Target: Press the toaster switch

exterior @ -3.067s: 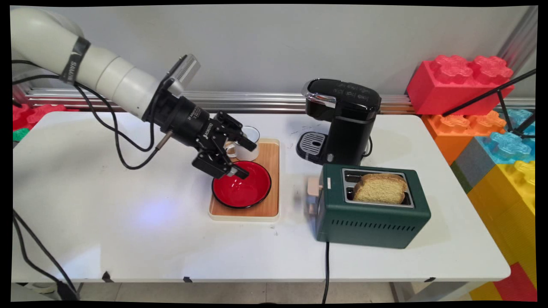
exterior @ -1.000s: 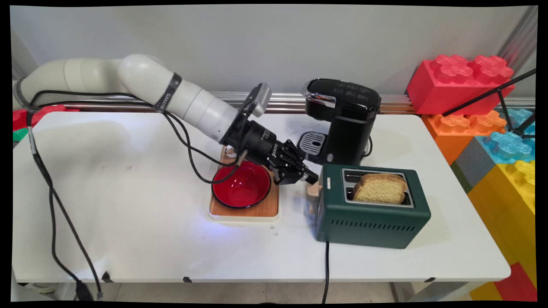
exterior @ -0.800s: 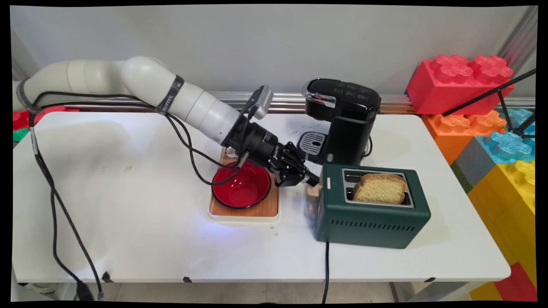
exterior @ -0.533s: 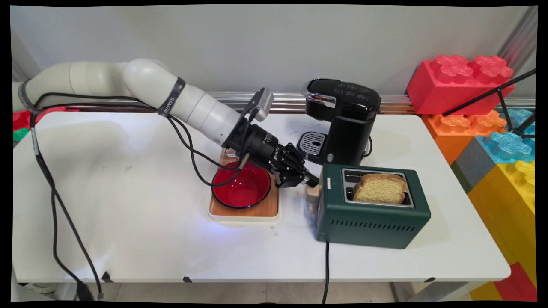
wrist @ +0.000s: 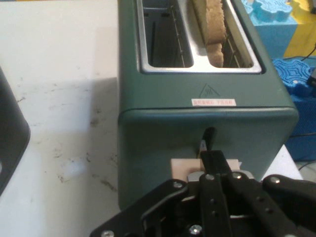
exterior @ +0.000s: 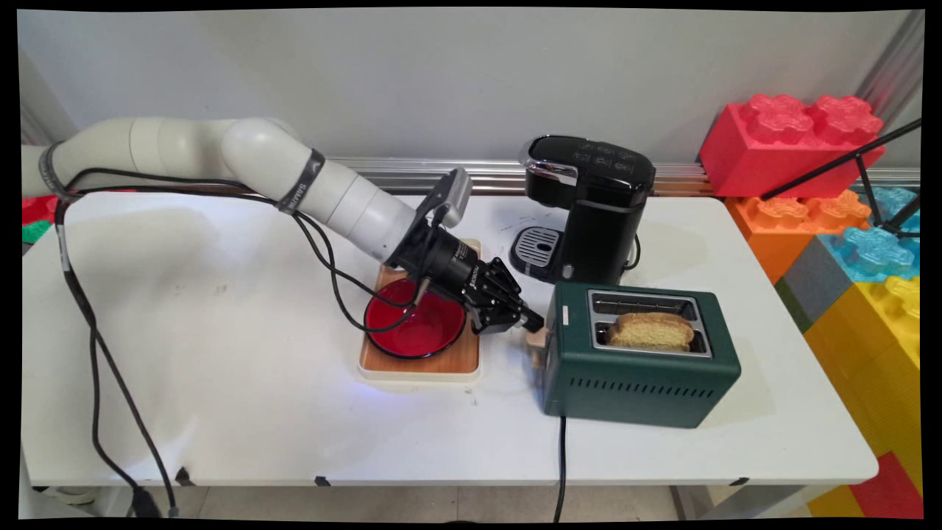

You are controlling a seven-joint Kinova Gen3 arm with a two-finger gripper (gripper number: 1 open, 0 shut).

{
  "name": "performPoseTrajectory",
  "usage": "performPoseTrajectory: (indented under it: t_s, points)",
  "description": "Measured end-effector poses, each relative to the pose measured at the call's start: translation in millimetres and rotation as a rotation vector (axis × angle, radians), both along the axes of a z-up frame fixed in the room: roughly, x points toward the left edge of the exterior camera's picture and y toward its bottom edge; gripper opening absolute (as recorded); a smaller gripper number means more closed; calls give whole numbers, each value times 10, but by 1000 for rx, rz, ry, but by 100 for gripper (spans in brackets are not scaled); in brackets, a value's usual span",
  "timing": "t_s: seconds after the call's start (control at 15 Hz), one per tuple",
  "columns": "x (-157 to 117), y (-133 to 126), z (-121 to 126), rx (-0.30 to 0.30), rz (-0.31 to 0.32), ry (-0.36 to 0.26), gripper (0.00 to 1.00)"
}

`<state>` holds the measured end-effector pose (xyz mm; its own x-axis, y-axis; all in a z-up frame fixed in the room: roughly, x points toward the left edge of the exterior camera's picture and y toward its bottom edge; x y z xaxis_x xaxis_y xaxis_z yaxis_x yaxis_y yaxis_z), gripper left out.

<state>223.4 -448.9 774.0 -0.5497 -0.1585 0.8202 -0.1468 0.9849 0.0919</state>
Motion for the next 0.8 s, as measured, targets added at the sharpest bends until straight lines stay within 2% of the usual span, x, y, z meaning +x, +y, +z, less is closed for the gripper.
performPoseTrajectory:
  t_s: [0.8]
  points:
    - [-48, -7, -261, -11, 17, -19, 0]
